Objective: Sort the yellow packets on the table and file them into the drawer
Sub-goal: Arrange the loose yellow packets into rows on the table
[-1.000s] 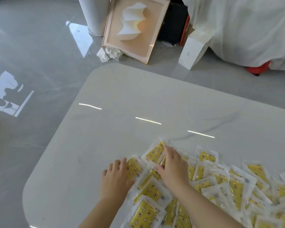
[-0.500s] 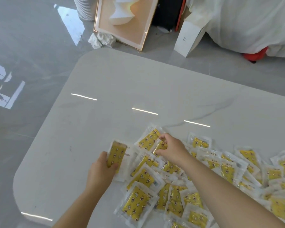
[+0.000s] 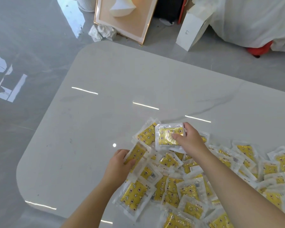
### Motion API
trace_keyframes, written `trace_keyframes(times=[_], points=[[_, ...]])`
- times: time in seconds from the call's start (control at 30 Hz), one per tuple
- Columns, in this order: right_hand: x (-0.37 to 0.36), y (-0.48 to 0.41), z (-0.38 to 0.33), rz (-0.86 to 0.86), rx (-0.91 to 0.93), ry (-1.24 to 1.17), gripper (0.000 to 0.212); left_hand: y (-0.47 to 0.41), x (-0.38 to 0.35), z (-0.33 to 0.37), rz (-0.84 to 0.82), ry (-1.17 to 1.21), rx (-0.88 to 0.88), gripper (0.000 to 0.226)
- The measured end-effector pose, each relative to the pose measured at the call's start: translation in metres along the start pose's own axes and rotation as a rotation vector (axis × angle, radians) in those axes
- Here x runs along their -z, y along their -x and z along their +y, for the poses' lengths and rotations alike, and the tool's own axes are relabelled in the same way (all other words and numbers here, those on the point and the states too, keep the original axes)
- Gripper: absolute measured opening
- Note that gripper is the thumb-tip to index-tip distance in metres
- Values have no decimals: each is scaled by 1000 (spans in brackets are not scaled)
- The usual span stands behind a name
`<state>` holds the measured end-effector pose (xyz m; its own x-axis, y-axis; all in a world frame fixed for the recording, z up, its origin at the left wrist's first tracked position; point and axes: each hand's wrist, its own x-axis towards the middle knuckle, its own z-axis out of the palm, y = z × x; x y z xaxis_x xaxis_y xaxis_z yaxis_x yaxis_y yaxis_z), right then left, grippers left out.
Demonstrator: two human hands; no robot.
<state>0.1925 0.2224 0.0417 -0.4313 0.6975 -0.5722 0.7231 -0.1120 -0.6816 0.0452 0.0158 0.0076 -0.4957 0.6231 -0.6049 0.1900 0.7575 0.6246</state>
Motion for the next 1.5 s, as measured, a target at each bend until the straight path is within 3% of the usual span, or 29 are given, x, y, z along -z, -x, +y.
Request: trace_keyframes(times=[0.07, 0.17, 0.23, 0.33, 0.4, 0.5, 0.87, 1.03, 1.1, 1.23, 1.33, 1.5], points=[[2, 2, 12, -3, -86, -118, 56, -5, -7, 5, -30, -32, 35, 8], [5, 6, 21, 9, -216, -370, 29, -9, -13, 10, -91, -18, 77, 14], [7, 10, 23, -14, -265, -554, 22, -11, -14, 10, -91, -6, 94, 13], [10, 14, 27, -63, -329, -826, 36, -8, -9, 8, -15, 62, 132, 12], [11, 17, 27, -117, -344, -909, 28, -5, -3, 4, 66, 147, 169, 13], [9, 21, 28, -146, -346, -830, 18, 0, 11, -6, 183, 252, 227, 15], [-22, 19, 18, -213, -329, -373, 25, -2, 48, -31, 450, 509, 407, 11], [-59, 25, 8, -236, -461, -426, 39, -12, 54, -43, 388, 556, 456, 9], [-75, 33, 3, -300, -469, -389, 30, -15, 57, -45, 350, 564, 464, 8], [-117, 41, -10, -220, -434, -169, 8, -17, 68, -50, 273, 561, 465, 6], [-148, 48, -23, -121, -343, 29, 13, -19, 74, -52, 231, 554, 458, 7], [-180, 53, -32, -106, -307, 170, 14, -21, 80, -53, 178, 534, 456, 7]])
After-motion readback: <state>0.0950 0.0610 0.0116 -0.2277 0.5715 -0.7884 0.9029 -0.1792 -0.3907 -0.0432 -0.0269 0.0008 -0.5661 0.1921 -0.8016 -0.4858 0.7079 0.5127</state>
